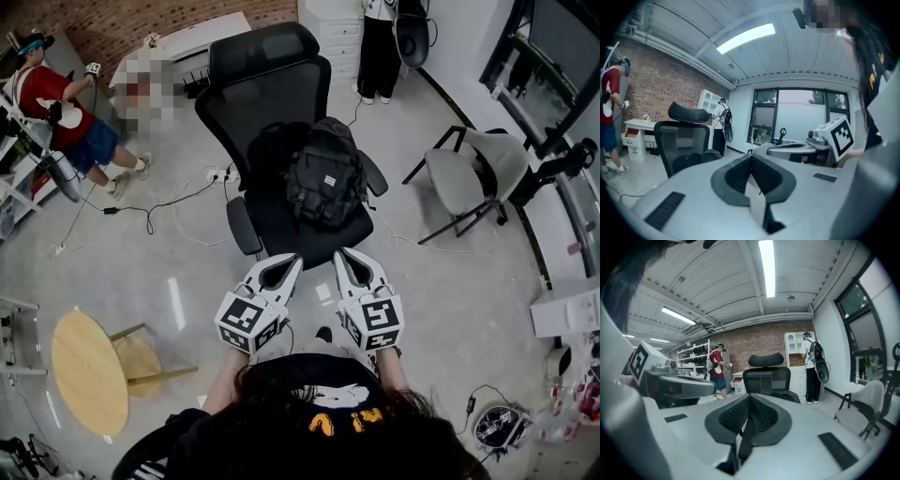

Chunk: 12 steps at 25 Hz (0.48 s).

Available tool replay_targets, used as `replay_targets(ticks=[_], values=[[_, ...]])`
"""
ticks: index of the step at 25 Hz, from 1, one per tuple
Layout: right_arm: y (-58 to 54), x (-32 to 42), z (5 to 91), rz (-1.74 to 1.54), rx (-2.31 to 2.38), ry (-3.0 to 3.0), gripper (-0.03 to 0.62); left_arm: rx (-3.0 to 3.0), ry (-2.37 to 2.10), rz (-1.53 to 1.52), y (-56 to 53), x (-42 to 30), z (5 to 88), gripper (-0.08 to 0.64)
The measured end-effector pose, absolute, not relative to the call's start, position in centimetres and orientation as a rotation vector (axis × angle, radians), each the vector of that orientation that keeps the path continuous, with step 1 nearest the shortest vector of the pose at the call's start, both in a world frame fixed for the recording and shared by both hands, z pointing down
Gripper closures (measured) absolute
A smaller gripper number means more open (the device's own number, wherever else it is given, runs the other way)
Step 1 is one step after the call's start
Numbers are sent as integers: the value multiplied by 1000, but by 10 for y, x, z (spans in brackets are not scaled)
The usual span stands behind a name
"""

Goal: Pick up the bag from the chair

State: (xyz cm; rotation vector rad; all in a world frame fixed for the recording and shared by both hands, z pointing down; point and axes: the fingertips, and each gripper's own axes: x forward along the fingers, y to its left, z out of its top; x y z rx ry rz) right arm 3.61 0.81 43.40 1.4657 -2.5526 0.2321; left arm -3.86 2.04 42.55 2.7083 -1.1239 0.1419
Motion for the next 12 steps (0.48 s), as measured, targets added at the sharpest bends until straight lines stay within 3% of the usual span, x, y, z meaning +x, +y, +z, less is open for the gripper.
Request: replay_targets(ticks=[12], values=[[-31,75,447,286,1426,-2596,586,2669,-1227,185,-17,-9,424,555]])
